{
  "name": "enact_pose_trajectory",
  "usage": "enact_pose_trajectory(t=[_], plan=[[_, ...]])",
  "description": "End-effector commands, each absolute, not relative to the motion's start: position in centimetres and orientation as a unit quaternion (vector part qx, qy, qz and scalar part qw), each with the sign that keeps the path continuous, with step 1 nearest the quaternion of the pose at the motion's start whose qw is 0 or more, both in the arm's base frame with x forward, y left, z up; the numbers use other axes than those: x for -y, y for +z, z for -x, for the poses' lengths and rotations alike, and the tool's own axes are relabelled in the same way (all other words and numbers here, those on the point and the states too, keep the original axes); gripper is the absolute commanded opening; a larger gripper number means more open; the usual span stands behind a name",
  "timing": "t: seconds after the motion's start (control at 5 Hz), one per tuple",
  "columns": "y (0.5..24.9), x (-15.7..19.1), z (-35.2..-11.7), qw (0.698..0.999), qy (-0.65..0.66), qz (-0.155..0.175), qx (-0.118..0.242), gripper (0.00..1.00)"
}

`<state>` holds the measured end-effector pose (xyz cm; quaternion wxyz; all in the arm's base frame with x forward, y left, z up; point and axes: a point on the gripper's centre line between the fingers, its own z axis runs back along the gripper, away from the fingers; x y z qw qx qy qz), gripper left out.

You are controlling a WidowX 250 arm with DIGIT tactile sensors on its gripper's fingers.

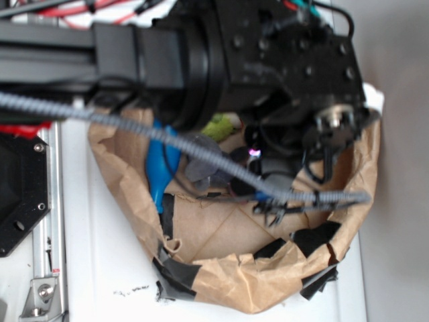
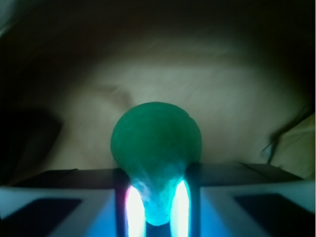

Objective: Grab the green ball.

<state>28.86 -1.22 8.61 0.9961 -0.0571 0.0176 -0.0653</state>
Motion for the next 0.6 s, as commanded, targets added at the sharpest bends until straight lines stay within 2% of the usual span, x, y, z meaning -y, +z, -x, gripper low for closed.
enact_pose_trajectory(t=[0.0, 0.4], plan=[[11.8, 1.5, -29.1, 0.997, 0.033, 0.020, 0.068, 0.00], [11.3, -0.3, -29.7, 0.996, 0.069, -0.002, 0.053, 0.00]])
